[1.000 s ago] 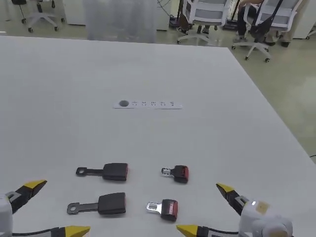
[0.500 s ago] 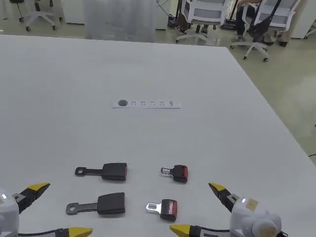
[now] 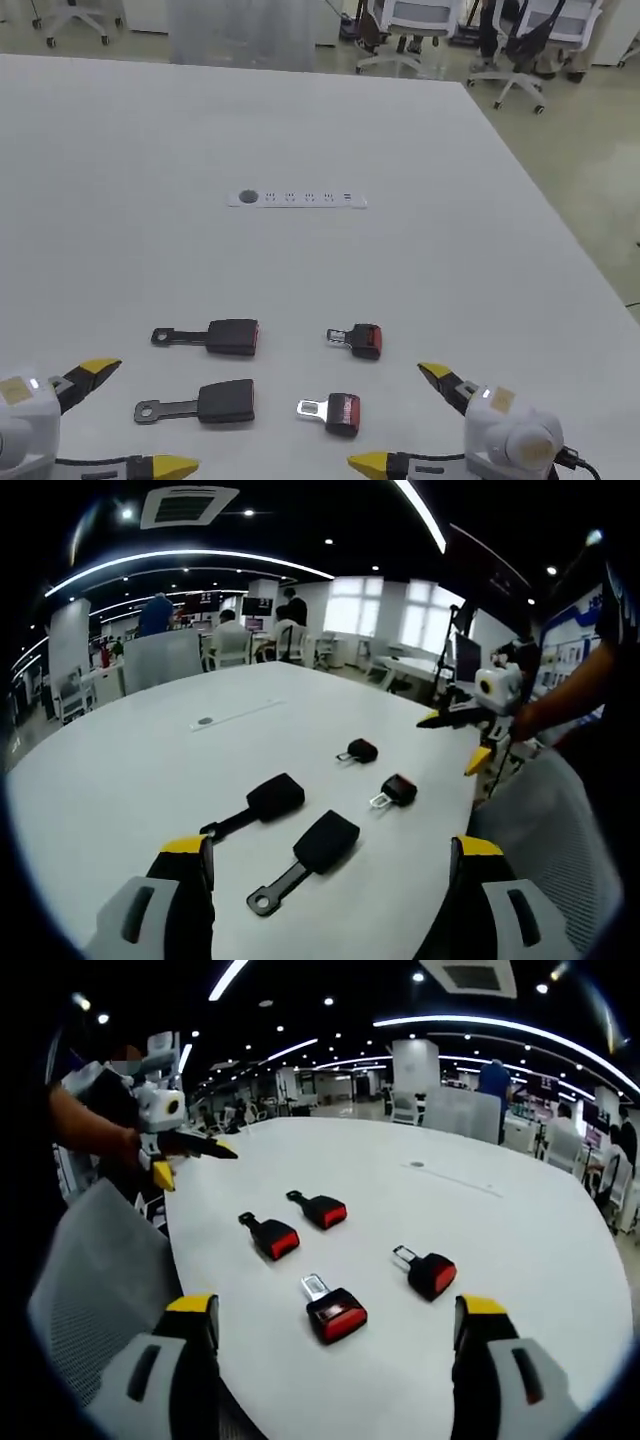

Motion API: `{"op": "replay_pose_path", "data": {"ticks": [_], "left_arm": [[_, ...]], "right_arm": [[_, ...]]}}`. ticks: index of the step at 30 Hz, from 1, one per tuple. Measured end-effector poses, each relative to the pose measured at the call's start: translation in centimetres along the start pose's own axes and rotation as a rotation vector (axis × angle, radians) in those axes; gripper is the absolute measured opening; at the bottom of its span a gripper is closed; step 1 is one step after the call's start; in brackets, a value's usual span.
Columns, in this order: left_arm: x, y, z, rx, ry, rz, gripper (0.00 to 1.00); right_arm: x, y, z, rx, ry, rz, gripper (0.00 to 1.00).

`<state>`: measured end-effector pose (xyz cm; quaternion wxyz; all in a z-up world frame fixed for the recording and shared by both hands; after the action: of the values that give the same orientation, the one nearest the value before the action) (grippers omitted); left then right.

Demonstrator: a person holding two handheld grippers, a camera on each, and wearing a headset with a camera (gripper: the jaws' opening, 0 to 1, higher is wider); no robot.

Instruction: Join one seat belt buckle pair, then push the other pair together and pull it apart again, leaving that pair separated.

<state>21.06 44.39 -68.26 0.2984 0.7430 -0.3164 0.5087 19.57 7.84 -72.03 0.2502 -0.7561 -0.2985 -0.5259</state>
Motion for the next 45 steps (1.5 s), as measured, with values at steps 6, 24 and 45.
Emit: {"op": "replay_pose_path", "data": {"ticks": [6,24,45], "left_arm": [[-0.2,-0.4,0.9,-0.048,-0.042,0.035,1.00],[-1.2,-1.4,5.5,-0.232,-0.161,0.159,0.92],[-5.7,-3.5,11.4,-0.406,-0.288,0.184,0.73]], "right_arm": [[0.1,0.6,0.9,0.031,-0.024,-0.018,0.99],[-1.7,1.6,4.4,0.226,-0.194,-0.090,0.86],[-3.6,2.4,7.7,0.379,-0.308,-0.129,0.66]]}}
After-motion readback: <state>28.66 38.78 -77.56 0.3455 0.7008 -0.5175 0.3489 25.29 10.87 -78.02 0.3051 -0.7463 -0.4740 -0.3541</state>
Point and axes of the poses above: the centre of the closed fingertips' face, and the gripper's own axes: z roughly forward along the fingers, y roughly to its right, x roughly out of its top, the point moved 10 cm from there along -z, roughly backward along the fingers, and after that the axes turned 12 degrees about y, right-handed, at the moved point
